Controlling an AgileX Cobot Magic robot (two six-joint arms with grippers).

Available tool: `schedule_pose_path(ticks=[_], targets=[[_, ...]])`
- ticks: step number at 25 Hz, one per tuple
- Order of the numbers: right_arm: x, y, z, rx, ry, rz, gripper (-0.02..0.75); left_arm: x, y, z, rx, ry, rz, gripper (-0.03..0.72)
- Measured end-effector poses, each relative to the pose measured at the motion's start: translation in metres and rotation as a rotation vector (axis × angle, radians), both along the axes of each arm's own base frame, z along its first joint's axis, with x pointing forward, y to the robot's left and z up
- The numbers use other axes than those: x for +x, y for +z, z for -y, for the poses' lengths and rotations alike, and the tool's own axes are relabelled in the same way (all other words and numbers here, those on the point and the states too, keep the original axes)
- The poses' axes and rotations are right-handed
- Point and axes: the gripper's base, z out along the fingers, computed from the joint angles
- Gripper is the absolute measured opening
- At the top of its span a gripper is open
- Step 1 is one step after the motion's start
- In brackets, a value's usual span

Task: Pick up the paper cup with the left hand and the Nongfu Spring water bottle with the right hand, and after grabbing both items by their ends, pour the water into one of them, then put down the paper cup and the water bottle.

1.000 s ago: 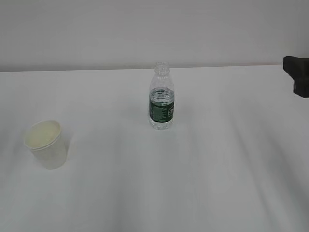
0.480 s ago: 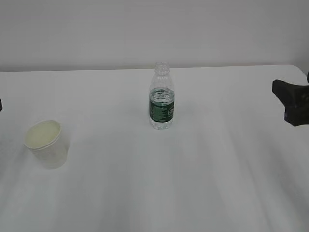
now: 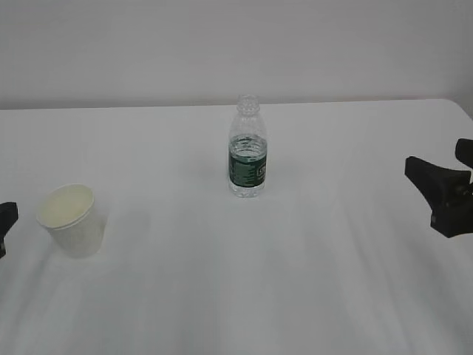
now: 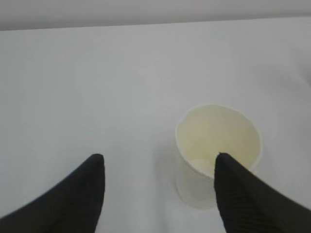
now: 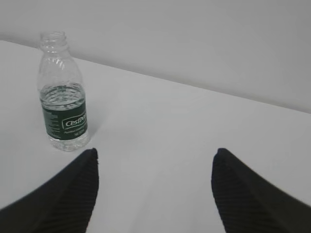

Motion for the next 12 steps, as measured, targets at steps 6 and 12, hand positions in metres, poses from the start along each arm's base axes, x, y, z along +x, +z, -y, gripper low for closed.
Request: schedule_pose_path(ticks=[6, 12], targets=[[-0.010, -0.010, -0.002, 0.012, 0.035, 0.010, 0.552, -0.018, -0.011, 0.004, -0.014, -0.045, 0.003, 0.504], [-0.011, -0.023, -0.006, 0.036, 0.072, 0.000, 0.552, -0.032, -0.018, 0.003, -0.041, -0.077, 0.014, 0.503]])
